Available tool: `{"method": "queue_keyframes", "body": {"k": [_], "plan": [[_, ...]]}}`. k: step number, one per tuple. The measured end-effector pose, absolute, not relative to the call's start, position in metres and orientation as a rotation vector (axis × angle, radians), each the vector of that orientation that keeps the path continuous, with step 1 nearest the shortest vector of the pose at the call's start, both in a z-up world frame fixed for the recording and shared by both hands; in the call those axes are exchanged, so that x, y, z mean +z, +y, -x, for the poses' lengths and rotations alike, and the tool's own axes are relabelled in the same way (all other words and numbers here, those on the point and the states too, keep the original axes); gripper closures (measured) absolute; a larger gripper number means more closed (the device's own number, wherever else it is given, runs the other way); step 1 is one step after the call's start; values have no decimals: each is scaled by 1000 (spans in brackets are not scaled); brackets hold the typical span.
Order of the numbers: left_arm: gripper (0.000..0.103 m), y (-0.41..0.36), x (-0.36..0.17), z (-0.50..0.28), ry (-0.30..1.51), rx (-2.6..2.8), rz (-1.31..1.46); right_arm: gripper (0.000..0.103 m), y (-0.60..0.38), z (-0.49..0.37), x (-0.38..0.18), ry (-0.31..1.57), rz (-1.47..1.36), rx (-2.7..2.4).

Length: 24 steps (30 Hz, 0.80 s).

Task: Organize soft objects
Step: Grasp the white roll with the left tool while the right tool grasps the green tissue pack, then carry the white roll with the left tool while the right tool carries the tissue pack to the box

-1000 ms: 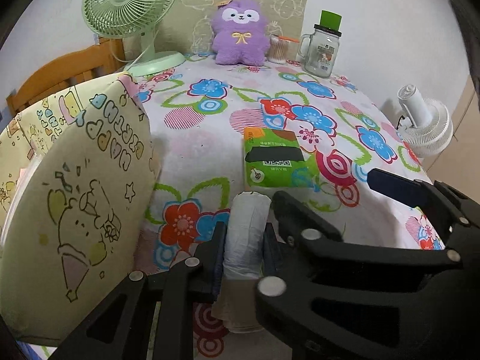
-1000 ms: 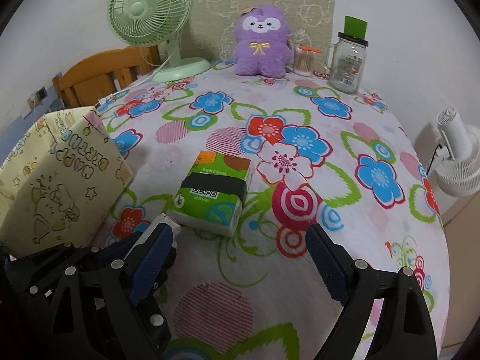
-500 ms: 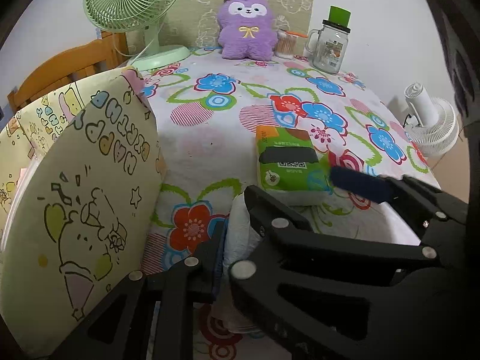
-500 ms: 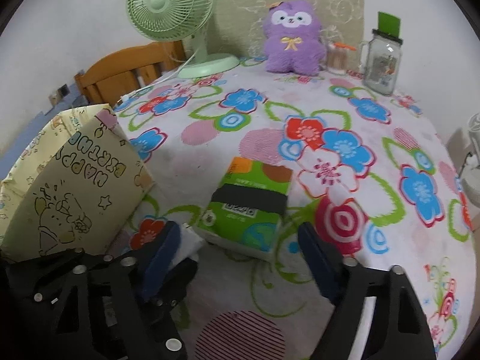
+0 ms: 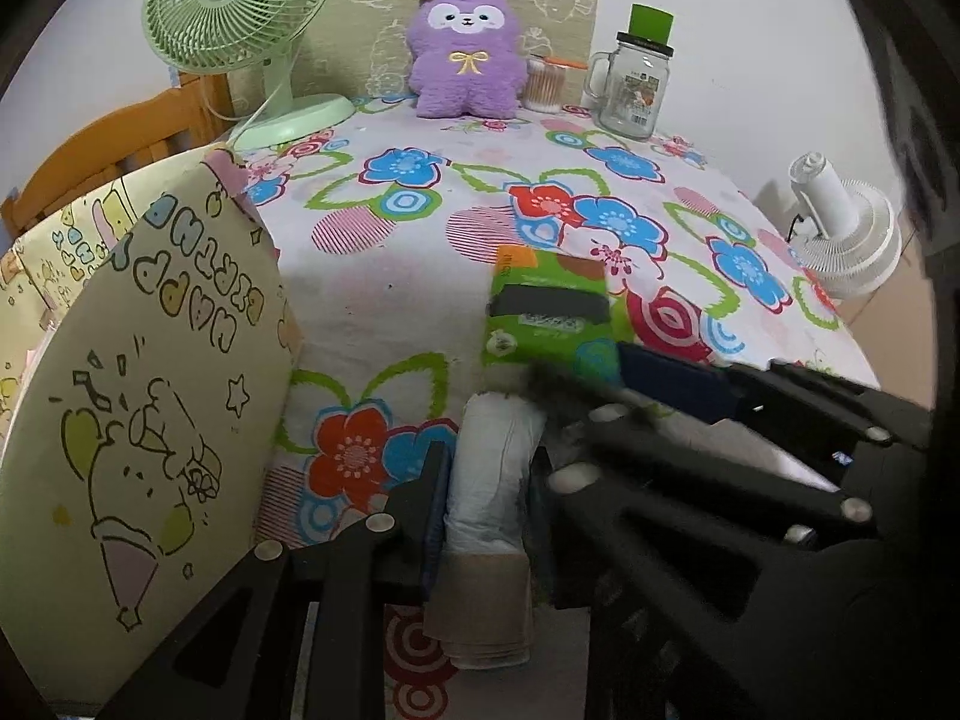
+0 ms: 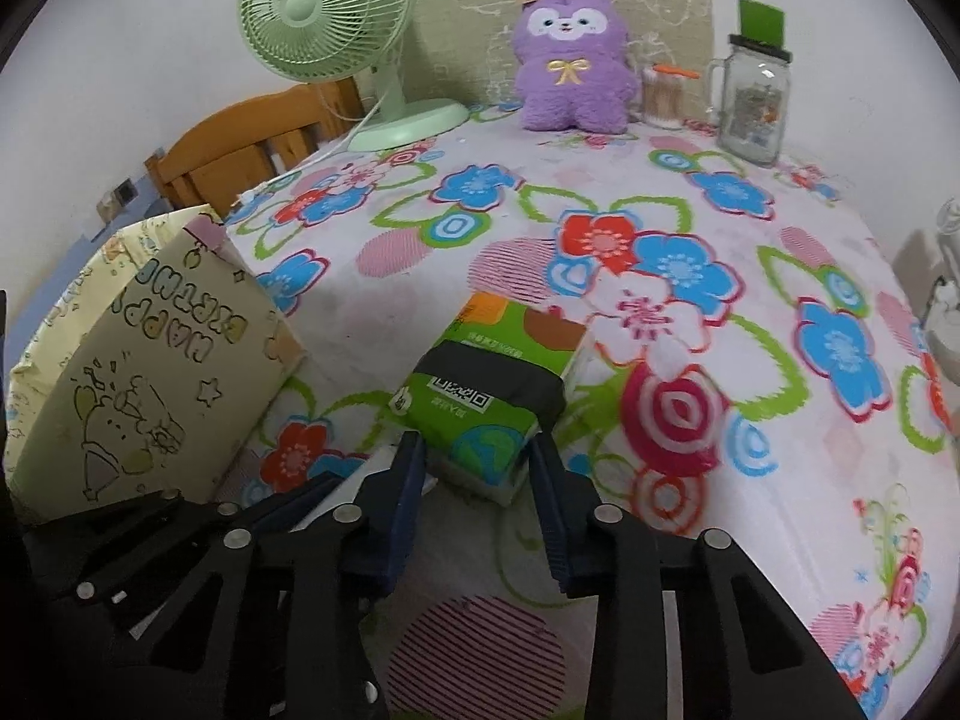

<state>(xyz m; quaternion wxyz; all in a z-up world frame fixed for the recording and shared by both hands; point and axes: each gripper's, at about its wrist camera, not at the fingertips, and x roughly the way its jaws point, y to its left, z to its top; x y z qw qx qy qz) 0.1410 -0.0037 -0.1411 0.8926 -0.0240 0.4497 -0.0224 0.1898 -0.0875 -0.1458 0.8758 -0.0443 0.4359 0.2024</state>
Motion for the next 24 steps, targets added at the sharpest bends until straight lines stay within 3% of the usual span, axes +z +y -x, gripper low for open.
{"method": "queue_keyframes", "body": {"k": [24], "plan": [[79, -24, -137, -118, 921, -59, 2, 74, -124, -146, -128, 855, 66, 316]]}}
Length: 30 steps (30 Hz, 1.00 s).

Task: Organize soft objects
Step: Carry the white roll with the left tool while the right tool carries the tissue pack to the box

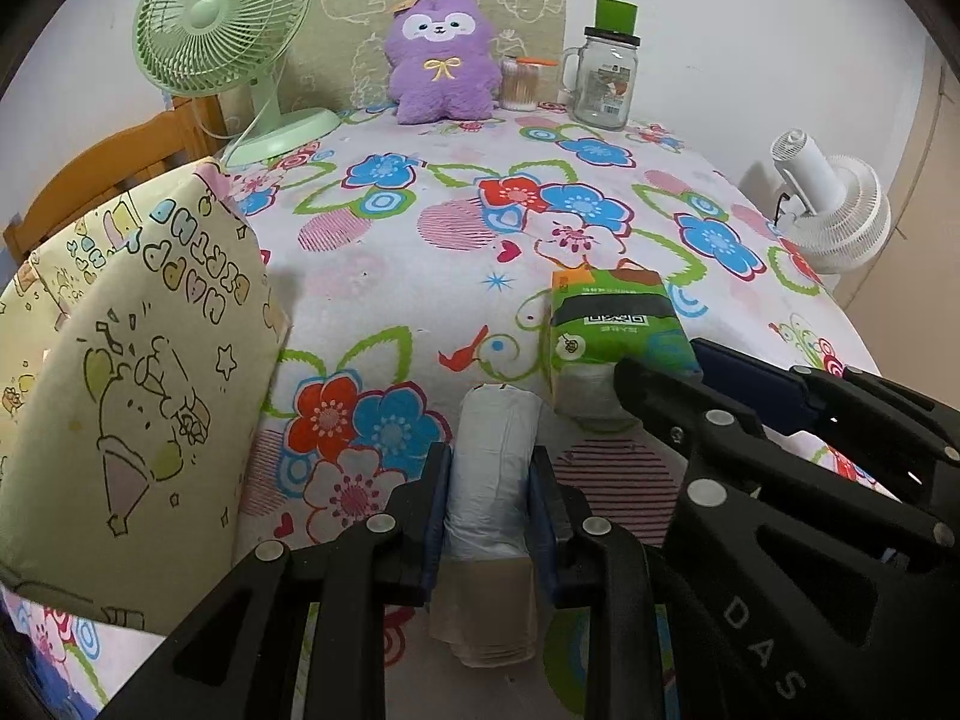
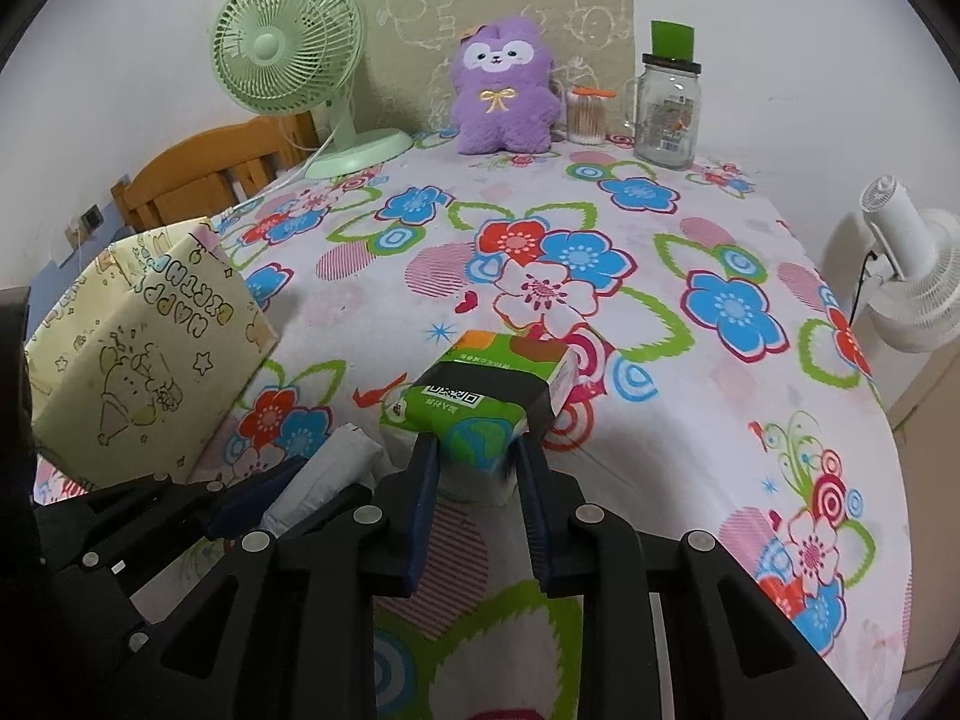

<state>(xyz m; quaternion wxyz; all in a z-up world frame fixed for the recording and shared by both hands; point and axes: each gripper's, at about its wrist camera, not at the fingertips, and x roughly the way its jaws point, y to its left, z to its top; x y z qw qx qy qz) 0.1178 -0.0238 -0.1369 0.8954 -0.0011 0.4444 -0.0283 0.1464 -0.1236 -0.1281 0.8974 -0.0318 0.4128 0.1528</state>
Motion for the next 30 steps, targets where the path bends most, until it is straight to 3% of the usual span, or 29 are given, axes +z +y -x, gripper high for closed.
{"method": "queue_keyframes", "body": {"k": [30], "plan": [[79, -36, -98, -73, 810, -77, -54, 78, -139, -93, -86, 749, 48, 250]]}}
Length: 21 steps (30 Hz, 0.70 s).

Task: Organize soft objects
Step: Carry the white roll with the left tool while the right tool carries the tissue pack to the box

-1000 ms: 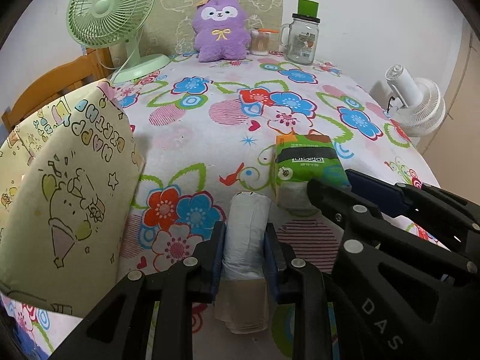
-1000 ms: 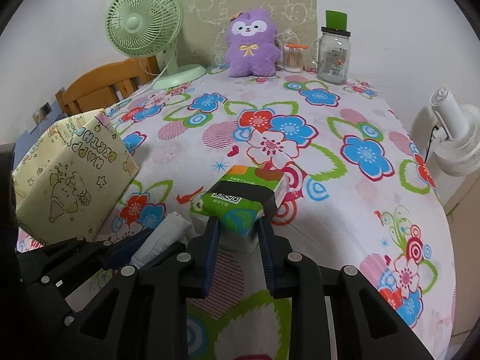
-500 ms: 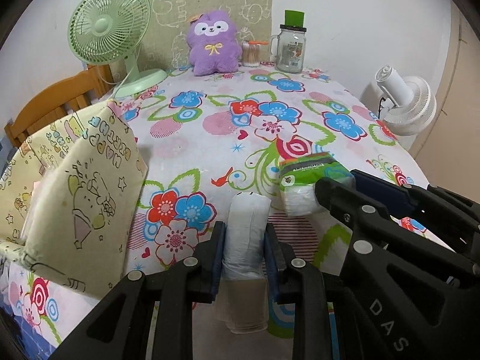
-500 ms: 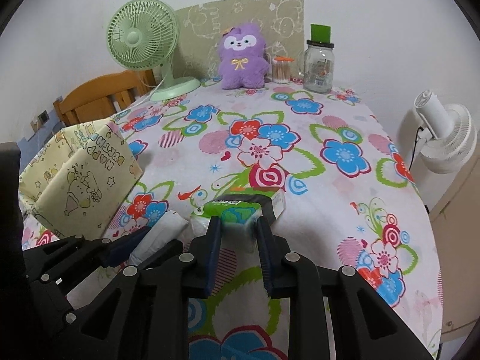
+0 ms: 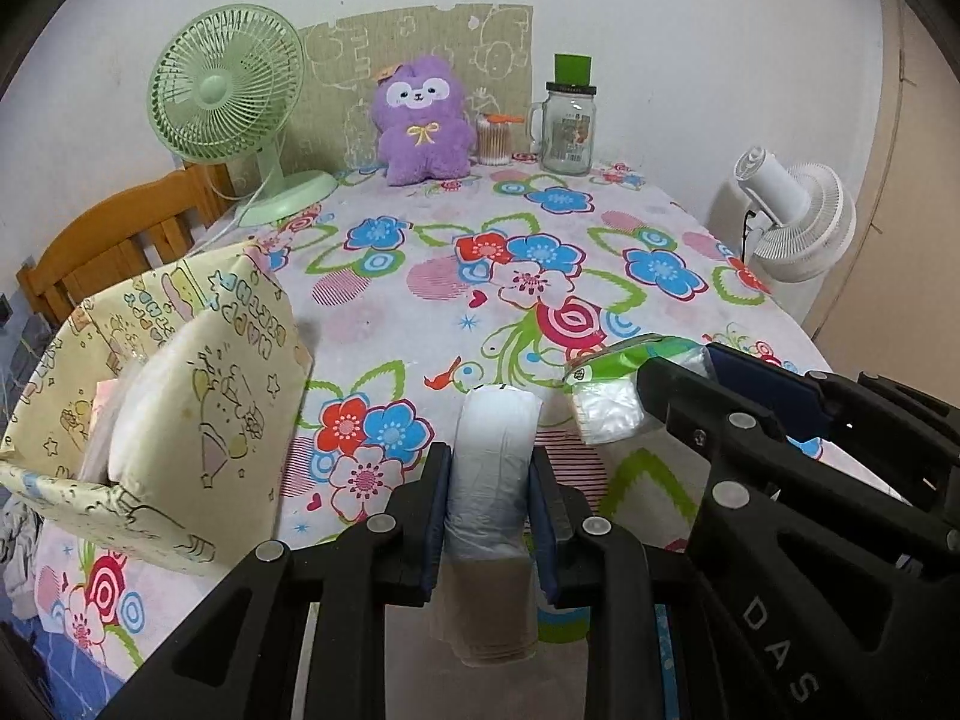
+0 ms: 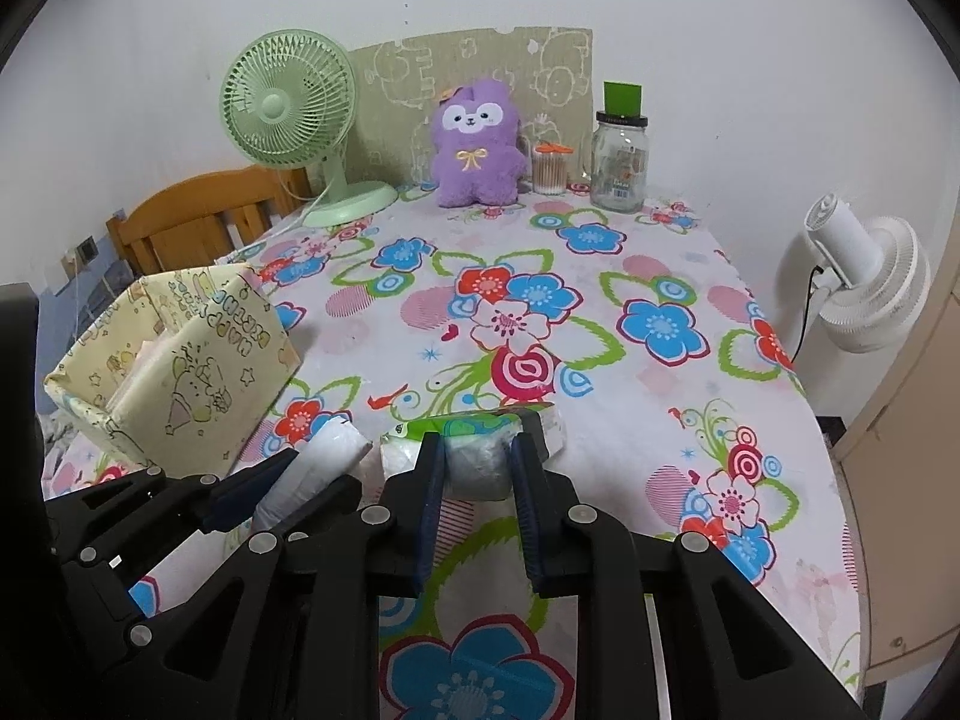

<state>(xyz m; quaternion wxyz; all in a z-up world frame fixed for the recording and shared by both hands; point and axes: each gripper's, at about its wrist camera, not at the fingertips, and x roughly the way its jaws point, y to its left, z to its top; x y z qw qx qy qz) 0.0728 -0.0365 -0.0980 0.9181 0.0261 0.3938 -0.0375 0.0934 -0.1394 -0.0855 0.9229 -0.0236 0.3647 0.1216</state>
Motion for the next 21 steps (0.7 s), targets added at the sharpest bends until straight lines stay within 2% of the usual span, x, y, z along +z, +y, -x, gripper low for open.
{"method": "queue_keyframes", "body": {"k": [21], "plan": [[79, -31, -53, -55, 734, -102, -75, 78, -132, -69, -40, 682, 60, 205]]}}
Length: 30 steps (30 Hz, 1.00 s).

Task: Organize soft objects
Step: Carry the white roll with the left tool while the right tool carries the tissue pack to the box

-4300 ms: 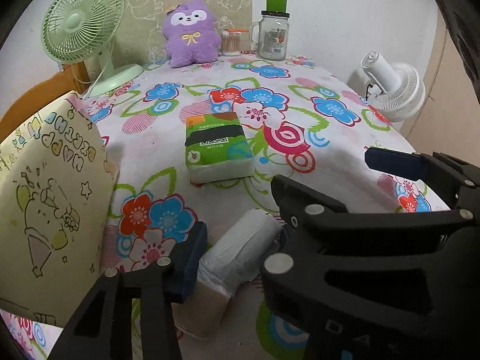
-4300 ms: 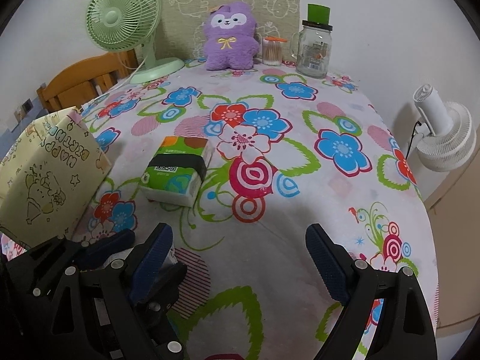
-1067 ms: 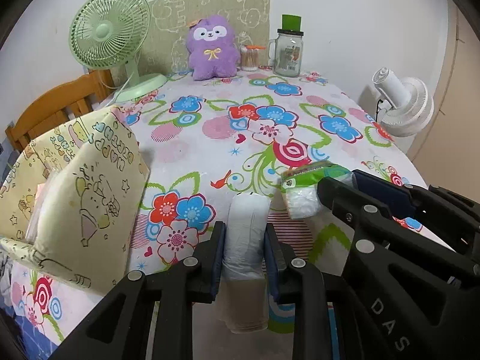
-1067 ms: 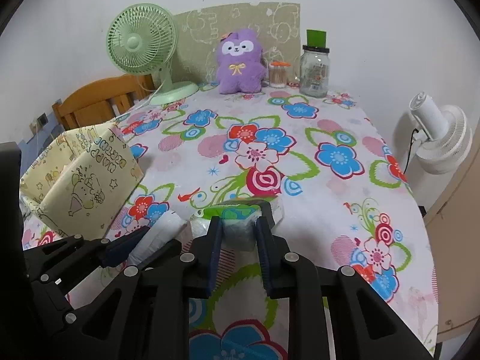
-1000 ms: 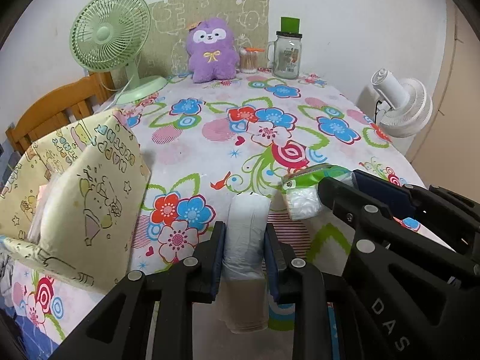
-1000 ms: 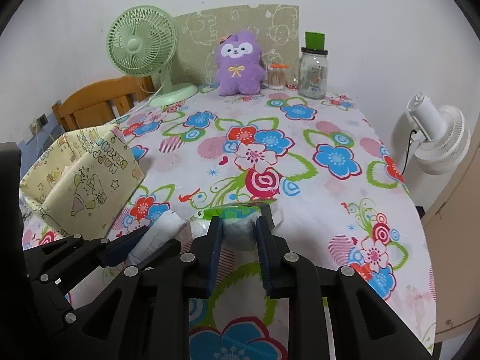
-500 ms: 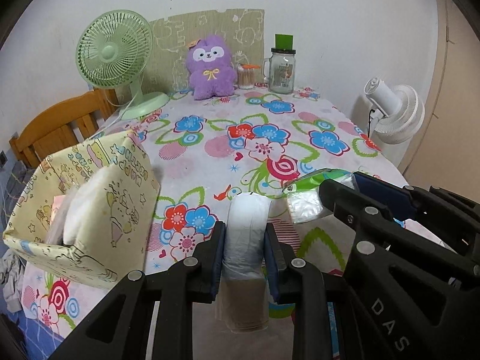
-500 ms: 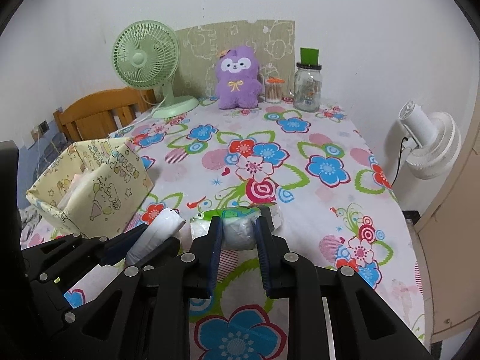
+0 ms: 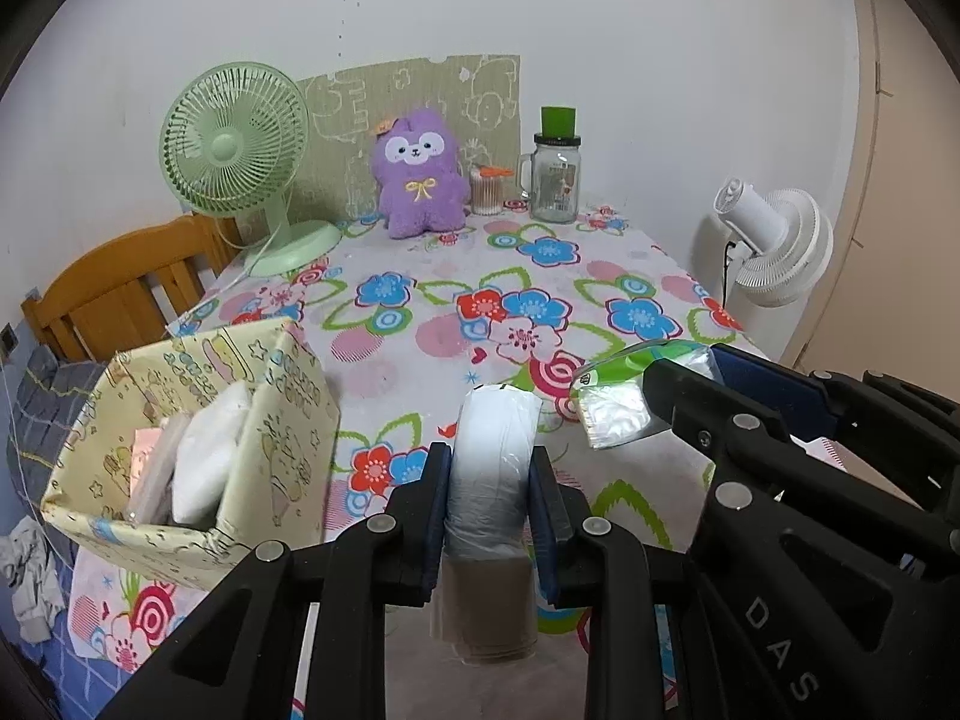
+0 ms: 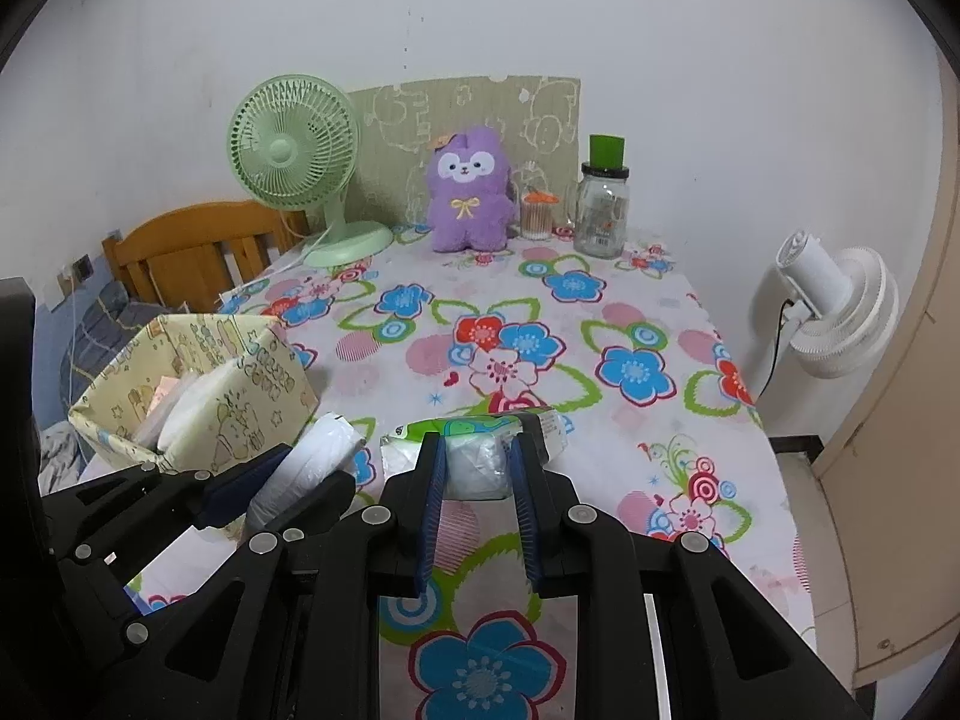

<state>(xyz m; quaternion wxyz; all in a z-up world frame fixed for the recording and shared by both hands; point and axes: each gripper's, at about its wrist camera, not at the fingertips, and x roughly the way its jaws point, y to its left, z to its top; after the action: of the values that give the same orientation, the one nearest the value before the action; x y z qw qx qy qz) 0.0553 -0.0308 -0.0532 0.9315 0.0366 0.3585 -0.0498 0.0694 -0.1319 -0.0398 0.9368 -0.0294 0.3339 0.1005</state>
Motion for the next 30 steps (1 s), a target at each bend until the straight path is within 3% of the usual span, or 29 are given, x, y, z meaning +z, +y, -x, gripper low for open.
{"method": "queue_keyframes", "body": {"k": [30], "plan": [[79, 17, -5, -53, 660, -89, -82, 78, -82, -69, 9, 635, 100, 214]]}}
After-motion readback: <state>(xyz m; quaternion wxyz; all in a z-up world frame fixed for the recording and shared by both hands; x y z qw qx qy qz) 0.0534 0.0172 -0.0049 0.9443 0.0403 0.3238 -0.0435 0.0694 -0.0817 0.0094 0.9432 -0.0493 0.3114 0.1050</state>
